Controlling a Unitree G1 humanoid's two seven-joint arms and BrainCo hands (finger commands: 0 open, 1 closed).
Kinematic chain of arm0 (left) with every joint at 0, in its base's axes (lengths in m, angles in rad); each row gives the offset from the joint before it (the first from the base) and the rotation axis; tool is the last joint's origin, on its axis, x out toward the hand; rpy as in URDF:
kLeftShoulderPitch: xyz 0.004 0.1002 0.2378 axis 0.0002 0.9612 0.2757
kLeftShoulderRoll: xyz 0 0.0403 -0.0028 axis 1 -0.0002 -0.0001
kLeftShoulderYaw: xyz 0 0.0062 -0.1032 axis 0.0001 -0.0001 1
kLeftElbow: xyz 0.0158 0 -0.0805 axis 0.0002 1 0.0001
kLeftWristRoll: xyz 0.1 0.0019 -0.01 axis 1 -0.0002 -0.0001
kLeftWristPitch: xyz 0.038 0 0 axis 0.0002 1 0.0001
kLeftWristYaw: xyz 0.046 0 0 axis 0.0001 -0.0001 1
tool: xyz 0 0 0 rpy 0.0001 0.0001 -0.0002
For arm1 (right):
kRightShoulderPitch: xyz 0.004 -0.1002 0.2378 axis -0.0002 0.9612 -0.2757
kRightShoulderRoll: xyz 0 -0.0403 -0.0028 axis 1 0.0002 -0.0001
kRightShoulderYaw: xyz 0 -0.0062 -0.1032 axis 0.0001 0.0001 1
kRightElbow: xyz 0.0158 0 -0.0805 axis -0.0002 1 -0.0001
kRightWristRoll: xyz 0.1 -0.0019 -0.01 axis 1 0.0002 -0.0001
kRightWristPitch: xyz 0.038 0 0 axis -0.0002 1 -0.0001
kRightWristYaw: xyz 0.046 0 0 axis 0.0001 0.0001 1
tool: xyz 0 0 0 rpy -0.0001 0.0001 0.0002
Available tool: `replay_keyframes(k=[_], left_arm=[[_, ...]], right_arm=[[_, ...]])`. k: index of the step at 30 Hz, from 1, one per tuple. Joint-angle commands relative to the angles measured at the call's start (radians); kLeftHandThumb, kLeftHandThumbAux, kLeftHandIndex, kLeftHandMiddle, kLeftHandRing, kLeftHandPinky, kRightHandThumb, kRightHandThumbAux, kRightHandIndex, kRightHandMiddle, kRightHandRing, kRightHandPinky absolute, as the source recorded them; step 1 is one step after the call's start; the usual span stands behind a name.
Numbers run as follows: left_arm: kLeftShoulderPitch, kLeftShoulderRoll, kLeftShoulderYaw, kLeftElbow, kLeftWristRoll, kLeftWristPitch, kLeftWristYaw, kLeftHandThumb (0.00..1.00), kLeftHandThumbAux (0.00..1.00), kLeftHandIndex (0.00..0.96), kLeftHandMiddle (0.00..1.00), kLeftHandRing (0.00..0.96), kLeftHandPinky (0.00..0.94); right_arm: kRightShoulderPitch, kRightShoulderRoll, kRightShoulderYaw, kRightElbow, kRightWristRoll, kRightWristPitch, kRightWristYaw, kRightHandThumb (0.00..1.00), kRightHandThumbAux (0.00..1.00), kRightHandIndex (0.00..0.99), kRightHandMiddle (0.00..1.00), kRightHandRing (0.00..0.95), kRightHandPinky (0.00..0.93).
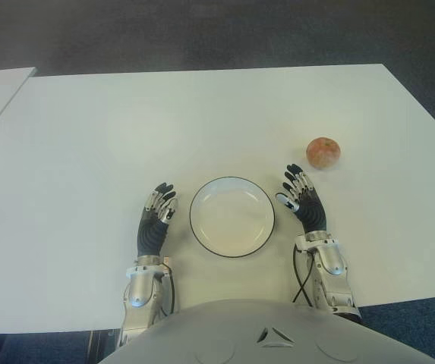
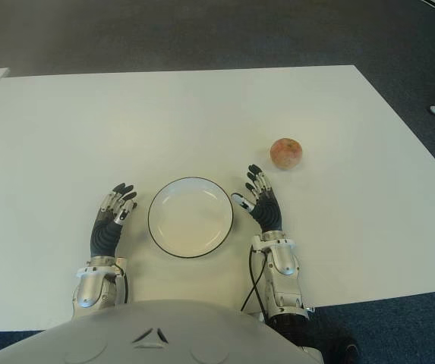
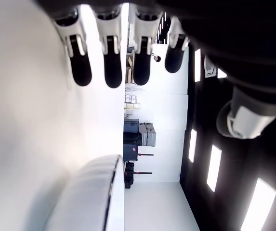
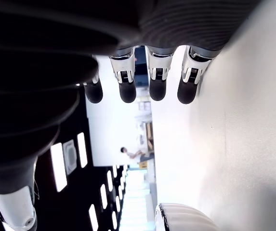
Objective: Put the apples into the plate.
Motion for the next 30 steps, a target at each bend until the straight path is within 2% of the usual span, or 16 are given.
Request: replay_keyframes(k=[1, 10, 15, 17, 19, 25, 28, 30], left_arm=[[0.005, 0.000, 0.003, 0.024, 0.001, 0.018, 0.004, 0.084, 0.485, 0.151, 0.187, 0.209, 0.239], [0.003, -0.001, 0.002, 0.027, 0.000, 0.022, 0.004, 0.070, 0.497, 0.146, 0.194, 0.216, 0.237], [-0.002, -0.004, 0.001, 0.028, 0.000, 0.019, 0.005, 0.078, 0.500, 0.154, 0.204, 0.229, 0.265], [-0.004, -0.004, 0.001, 0.028, 0.001, 0.021, 0.004, 0.081, 0.498, 0.157, 0.206, 0.232, 0.265], [-0.006, -0.001, 0.001, 0.028, 0.004, 0.026, 0.004, 0.084, 0.490, 0.155, 0.199, 0.221, 0.236], [-0.009, 0.000, 0.005, 0.042, 0.004, 0.020, 0.006, 0.084, 0.485, 0.143, 0.180, 0.195, 0.212], [-0.015, -0.002, 0.008, 0.053, 0.000, 0.013, 0.006, 0.085, 0.490, 0.140, 0.179, 0.198, 0.232], [-0.018, -0.004, 0.007, 0.059, -0.001, 0.007, 0.004, 0.086, 0.494, 0.141, 0.182, 0.204, 0.245]], right_arm=[[0.047, -0.002, 0.003, 0.047, -0.009, 0.061, -0.006, 0.169, 0.677, 0.000, 0.000, 0.000, 0.011], [0.045, -0.007, 0.000, 0.045, -0.006, 0.064, -0.002, 0.166, 0.668, 0.000, 0.000, 0.000, 0.003], [0.031, -0.010, -0.005, 0.021, 0.012, 0.083, 0.006, 0.162, 0.665, 0.000, 0.000, 0.000, 0.008], [0.018, -0.011, -0.006, -0.003, 0.014, 0.097, 0.004, 0.159, 0.663, 0.001, 0.000, 0.000, 0.012], [0.016, -0.010, 0.008, -0.107, 0.001, 0.141, -0.010, 0.157, 0.665, 0.009, 0.000, 0.001, 0.044], [-0.014, -0.024, 0.025, -0.158, -0.069, 0.054, -0.023, 0.219, 0.655, 0.031, 0.000, 0.012, 0.067], [-0.035, -0.038, 0.030, -0.129, -0.131, -0.061, -0.048, 0.288, 0.641, 0.039, 0.002, 0.012, 0.058], [-0.081, -0.084, 0.022, -0.087, -0.270, -0.206, -0.130, 0.327, 0.628, 0.045, 0.004, 0.012, 0.060]])
